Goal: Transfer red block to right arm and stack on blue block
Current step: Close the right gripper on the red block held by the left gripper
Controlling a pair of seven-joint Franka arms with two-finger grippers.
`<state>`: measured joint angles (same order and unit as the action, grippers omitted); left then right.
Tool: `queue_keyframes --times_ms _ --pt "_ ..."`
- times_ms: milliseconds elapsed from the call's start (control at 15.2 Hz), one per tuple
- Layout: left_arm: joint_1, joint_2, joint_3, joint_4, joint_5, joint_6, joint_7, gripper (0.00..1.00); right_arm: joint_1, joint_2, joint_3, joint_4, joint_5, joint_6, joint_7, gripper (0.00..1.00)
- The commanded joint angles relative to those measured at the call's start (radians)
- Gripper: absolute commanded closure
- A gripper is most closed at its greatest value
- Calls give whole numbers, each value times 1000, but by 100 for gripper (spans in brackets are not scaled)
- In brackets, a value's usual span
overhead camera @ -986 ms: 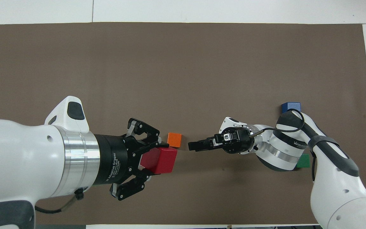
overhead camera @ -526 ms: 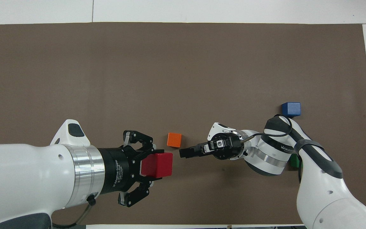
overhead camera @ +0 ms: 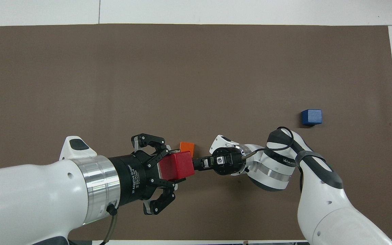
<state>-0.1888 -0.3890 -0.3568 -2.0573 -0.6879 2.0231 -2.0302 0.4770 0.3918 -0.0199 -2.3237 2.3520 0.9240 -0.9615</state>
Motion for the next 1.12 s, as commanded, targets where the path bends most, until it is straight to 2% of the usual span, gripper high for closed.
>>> queue_keyframes --times_ms 0,131,329,592,657,789,920,1052 --pt "-21 -25 9 -43 -25 34 -21 100 9 9 24 33 42 6 -6 0" --pt "-21 -27 9 -44 -25 34 -21 100 12 4 35 35 43 7 -3 0" --pt "-21 -28 9 -52 -25 32 -19 100 18 -8 77 35 108 10 3 0" --pt "-21 -28 9 -67 -24 32 -16 100 22 -25 83 29 112 35 29 2" --pt "-21 -28 9 -67 -24 32 -16 100 22 -28 81 27 110 36 46 8" --pt "-21 -28 9 -67 -24 32 -16 100 12 -48 80 26 110 55 101 28" --pt "-21 -28 9 -69 -24 32 -15 100 11 -65 80 26 110 91 107 96" --pt "-21 -28 9 -72 -24 32 -13 100 3 -74 78 24 98 117 113 100"
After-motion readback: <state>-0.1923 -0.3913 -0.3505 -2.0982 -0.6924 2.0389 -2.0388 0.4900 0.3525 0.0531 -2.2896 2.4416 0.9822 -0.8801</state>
